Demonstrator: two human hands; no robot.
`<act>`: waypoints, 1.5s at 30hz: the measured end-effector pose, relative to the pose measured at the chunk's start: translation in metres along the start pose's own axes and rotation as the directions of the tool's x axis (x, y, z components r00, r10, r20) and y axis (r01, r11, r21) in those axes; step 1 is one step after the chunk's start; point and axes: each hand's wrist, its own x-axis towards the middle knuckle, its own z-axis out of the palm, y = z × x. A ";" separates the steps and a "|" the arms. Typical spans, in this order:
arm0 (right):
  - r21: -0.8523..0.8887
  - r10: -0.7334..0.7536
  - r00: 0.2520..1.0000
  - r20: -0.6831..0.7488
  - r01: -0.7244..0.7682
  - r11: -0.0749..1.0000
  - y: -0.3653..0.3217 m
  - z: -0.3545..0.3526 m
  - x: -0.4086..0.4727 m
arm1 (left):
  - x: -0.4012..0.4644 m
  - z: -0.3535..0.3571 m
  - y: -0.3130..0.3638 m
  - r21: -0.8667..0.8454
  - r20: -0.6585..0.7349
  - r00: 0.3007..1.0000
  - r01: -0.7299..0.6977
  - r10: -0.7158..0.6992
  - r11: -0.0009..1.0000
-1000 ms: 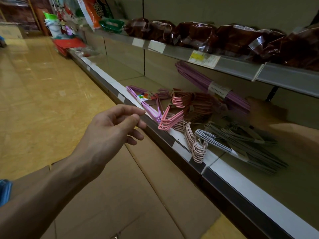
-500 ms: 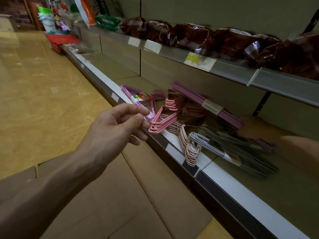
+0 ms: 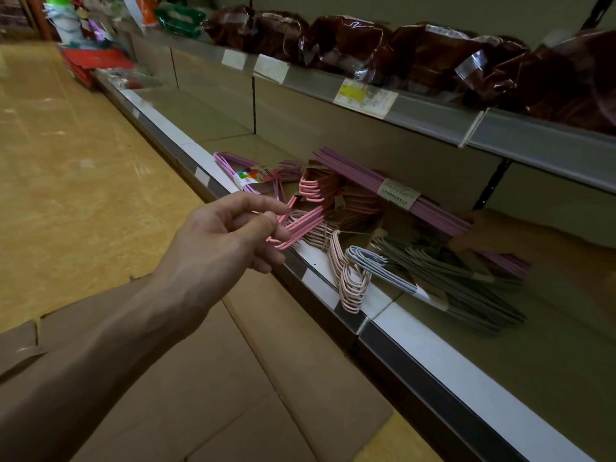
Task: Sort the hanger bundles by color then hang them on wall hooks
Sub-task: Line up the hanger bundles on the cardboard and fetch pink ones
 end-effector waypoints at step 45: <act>-0.100 -0.693 0.718 -0.057 0.687 0.720 -0.197 0.041 -0.127 | -0.035 -0.165 0.022 0.991 -0.111 0.988 0.101 0.111 0.092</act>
